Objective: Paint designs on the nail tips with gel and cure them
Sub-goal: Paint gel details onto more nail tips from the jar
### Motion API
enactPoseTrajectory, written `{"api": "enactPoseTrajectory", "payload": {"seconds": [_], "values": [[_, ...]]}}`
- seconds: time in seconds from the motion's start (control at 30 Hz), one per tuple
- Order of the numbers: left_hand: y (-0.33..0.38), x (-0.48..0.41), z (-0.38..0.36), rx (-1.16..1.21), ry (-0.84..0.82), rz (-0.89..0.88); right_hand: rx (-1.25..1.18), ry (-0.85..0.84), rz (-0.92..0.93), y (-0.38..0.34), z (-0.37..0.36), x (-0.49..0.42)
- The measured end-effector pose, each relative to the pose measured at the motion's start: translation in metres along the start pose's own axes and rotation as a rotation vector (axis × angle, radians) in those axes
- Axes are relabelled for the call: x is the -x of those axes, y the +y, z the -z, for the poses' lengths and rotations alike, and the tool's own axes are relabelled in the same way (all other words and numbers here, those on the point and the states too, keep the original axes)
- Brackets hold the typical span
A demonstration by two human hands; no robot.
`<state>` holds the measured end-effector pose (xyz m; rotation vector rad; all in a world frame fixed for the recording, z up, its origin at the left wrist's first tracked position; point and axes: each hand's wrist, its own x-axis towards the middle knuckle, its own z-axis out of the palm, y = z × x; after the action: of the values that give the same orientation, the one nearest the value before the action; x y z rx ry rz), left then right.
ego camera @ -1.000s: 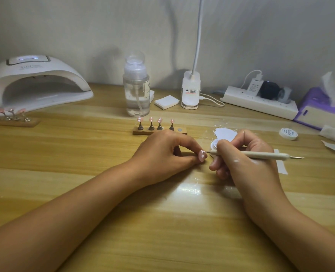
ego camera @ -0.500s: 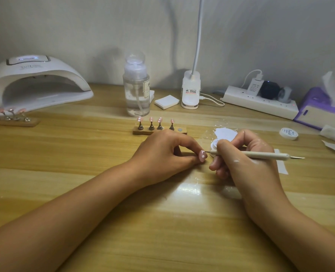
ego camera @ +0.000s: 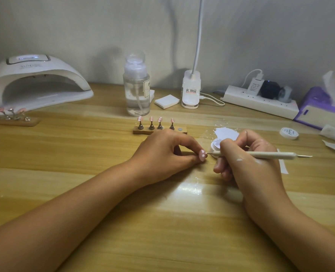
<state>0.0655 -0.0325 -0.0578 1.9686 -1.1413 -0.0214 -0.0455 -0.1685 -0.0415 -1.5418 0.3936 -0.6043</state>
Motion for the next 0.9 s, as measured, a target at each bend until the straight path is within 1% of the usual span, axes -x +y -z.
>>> {"api": "enactPoseTrajectory", "payload": {"seconds": [0.6,0.9], "values": [[0.0013,-0.0001,-0.0001,-0.009,0.01,-0.007,0.028,-0.059,0.015,0.0013,-0.0004,-0.0007],[0.003,0.0,0.0002,-0.01,0.005,-0.012,0.041,-0.026,0.013,0.002,-0.0008,-0.001]]}}
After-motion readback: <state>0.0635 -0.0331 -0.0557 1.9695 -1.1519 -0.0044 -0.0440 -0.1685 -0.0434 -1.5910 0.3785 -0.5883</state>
